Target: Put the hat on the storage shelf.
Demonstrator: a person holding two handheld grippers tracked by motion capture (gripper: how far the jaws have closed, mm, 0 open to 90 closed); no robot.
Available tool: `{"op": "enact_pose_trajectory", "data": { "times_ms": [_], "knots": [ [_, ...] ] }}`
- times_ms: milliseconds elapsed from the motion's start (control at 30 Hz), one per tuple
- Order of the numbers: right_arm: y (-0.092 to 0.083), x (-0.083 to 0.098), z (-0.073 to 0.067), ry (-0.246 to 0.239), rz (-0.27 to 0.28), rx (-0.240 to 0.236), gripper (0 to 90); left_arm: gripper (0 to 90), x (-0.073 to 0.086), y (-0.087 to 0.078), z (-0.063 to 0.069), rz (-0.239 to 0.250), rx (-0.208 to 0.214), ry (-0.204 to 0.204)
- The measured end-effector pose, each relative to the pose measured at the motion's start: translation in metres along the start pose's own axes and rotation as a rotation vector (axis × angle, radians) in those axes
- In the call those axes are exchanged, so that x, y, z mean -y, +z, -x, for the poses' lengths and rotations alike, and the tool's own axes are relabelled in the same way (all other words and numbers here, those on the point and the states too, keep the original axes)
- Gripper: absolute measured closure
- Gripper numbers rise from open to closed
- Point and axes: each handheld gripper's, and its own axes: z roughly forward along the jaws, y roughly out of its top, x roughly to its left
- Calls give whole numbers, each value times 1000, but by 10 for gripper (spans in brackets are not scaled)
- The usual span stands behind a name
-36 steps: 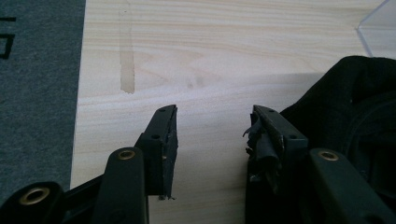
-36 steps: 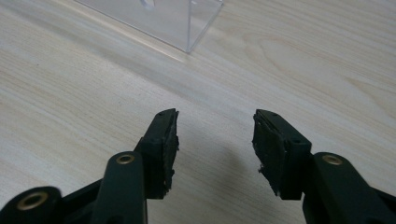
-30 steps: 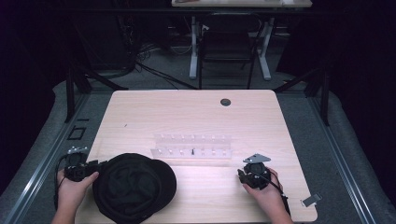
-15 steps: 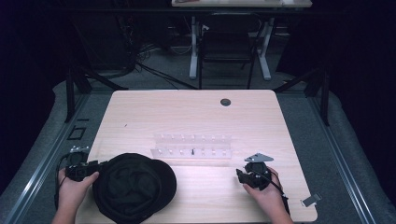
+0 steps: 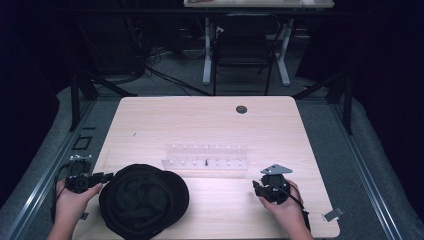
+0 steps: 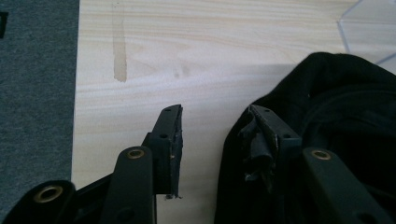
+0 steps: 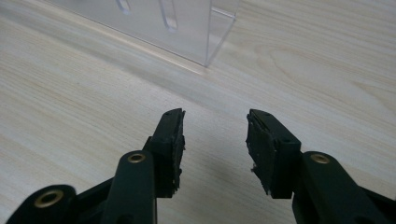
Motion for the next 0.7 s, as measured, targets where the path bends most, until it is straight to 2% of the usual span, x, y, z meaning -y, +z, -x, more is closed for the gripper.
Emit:
{"op": "enact_pose_trajectory", "data": {
  "times_ms": [100,200,267,300,333,433,467,500,533,567,600,633,700],
  "knots": [
    [-2,-2,-5,-20,-13,-3,606,546,4,-5,-2,-4,9,-7],
    [-4,-6,-11,-48,-25,-18,663,541,9,-13,-5,1,25,-31],
    [-5,-9,-15,-56,-24,-21,670,534,10,-16,-6,0,34,-42],
    [-7,-13,-23,-61,-31,-52,689,528,13,-24,-7,-12,55,-55],
    [-8,-15,-26,-68,-33,-61,692,528,14,-26,-7,-11,56,-57],
    [-8,-19,-33,-95,-36,-75,696,528,17,-31,-7,-30,61,-44],
    [-8,-22,-40,-127,-32,-89,688,528,20,-34,-6,-32,54,-33],
    [-8,-22,-40,-127,-32,-89,688,526,20,-34,-6,-32,54,-33],
    [-10,-26,-48,-149,-17,-104,680,524,21,-35,-5,-24,53,-34],
    [-10,-26,-48,-149,-17,-104,680,524,22,-38,-5,-36,59,-33],
    [-12,-32,-55,-169,1,-128,674,526,25,-40,-5,-38,69,-34],
    [-12,-32,-55,-169,1,-128,674,527,25,-40,-5,-38,69,-34],
    [-14,-39,-67,-198,13,-148,701,528,28,-39,-3,-40,69,-30]
  ]
}}
